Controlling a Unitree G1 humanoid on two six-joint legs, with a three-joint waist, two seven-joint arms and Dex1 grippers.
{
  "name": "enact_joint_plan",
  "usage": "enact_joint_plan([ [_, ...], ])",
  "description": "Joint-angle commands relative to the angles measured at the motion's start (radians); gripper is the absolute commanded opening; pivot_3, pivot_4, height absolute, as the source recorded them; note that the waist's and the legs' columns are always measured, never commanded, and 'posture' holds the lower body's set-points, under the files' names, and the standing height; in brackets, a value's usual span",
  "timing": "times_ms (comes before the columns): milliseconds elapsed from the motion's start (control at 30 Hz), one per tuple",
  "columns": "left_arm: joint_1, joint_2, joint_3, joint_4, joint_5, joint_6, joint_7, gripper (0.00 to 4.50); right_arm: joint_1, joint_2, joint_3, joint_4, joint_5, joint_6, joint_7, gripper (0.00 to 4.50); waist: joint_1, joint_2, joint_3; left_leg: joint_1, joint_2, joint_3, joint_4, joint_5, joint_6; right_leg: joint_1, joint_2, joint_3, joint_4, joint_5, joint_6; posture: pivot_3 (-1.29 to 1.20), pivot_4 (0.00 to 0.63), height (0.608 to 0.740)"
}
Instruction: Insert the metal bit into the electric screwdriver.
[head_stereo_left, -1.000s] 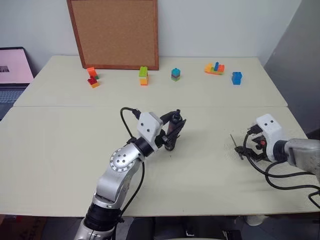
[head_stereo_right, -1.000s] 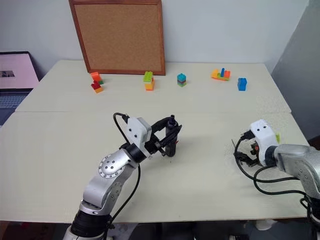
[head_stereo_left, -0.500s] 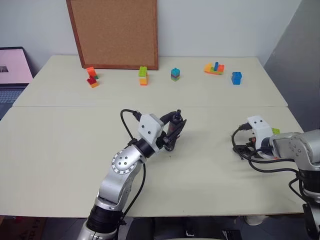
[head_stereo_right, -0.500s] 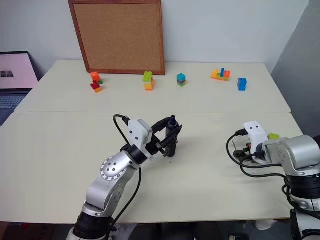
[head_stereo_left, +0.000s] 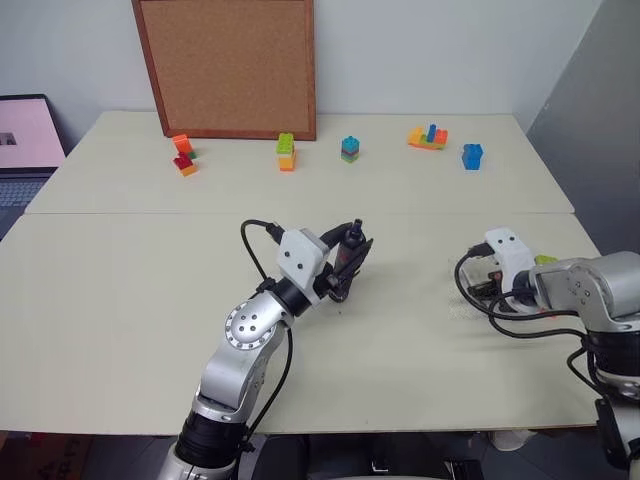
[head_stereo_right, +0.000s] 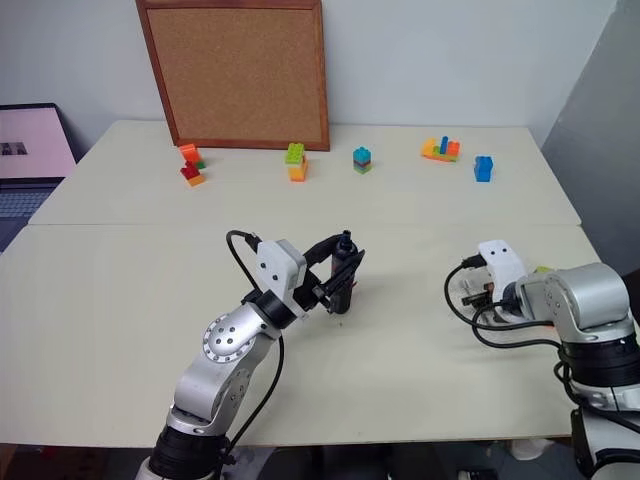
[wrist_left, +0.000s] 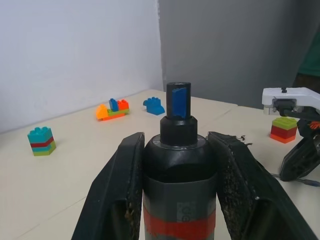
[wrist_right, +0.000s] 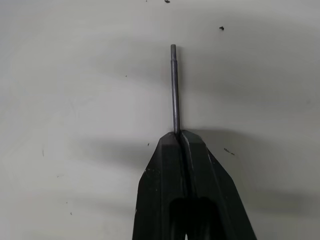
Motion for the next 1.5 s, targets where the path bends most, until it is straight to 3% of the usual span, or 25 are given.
enact_joint_plan([
  [33, -0.005, 0.007, -0.014, 0.009, 0.004, 0.002, -0.023, 1.64, -0.005, 0.025, -0.025, 0.018, -0.007, 0.012, -0.009, 0.00, -0.001, 0.000, 0.000, 0.000, 0.000, 0.000, 0.000, 0.000, 0.000, 0.000, 0.000, 0.000, 0.000, 0.000, 0.000, 0.00, 0.150, 0.740],
  [333, -0.154, 0.002, 0.053, 0.021, -0.093, 0.076, -0.068, 1.64, -0.044, 0.121, -0.180, -0.145, -0.010, -0.033, -0.065, 0.00, -0.003, 0.001, 0.000, -0.004, 0.000, -0.001, 0.000, 0.000, 0.000, -0.005, 0.001, -0.001, 0.002, 0.000, 0.001, 0.00, 0.150, 0.740],
  [433, -0.215, 0.016, 0.082, 0.041, -0.146, 0.124, -0.106, 1.64, -0.041, 0.157, -0.184, -0.221, -0.051, -0.138, -0.108, 0.00, -0.002, 0.001, 0.000, -0.018, 0.000, -0.002, 0.002, 0.000, 0.000, -0.017, 0.002, -0.001, 0.003, 0.001, 0.001, 0.00, 0.150, 0.740],
  [600, -0.279, 0.007, 0.116, 0.104, -0.123, 0.078, -0.088, 1.64, -0.037, 0.291, -0.204, -0.329, -0.069, -0.392, -0.139, 0.00, -0.002, 0.001, 0.000, -0.018, 0.001, -0.002, 0.001, 0.000, 0.000, -0.017, 0.001, 0.000, 0.002, 0.001, 0.001, 0.00, 0.150, 0.740],
  [733, -0.242, -0.033, 0.101, 0.100, -0.076, 0.033, -0.031, 1.64, -0.021, 0.377, -0.242, -0.361, -0.039, -0.582, -0.105, 0.00, 0.000, 0.001, 0.001, -0.019, 0.001, -0.003, 0.001, 0.000, 0.000, -0.018, 0.000, -0.001, 0.001, 0.001, 0.000, 0.00, 0.150, 0.740],
  [1067, -0.108, -0.068, 0.010, 0.163, 0.105, -0.160, 0.038, 1.64, -0.048, 0.508, -0.237, -0.383, 0.085, -0.806, -0.056, 0.00, 0.001, 0.001, 0.001, -0.017, 0.000, -0.004, 0.001, 0.000, 0.000, -0.016, -0.006, 0.000, 0.003, 0.002, -0.002, 0.00, 0.150, 0.740],
  [1200, -0.103, -0.078, 0.014, 0.164, 0.098, -0.153, 0.041, 1.64, -0.039, 0.555, -0.223, -0.391, 0.131, -0.838, -0.067, 0.00, 0.001, 0.001, 0.000, -0.016, 0.001, -0.003, 0.001, 0.000, 0.001, -0.015, -0.006, -0.002, 0.004, 0.001, 0.000, 0.00, 0.150, 0.740],
  [1500, -0.143, -0.059, 0.045, 0.034, -0.050, -0.025, -0.044, 1.63, -0.019, 0.526, -0.149, -0.408, 0.146, -0.902, -0.024, 0.00, 0.000, 0.001, 0.000, -0.016, 0.001, -0.003, 0.001, 0.001, 0.001, -0.015, -0.006, -0.002, 0.004, 0.002, -0.002, 0.00, 0.150, 0.740],
])
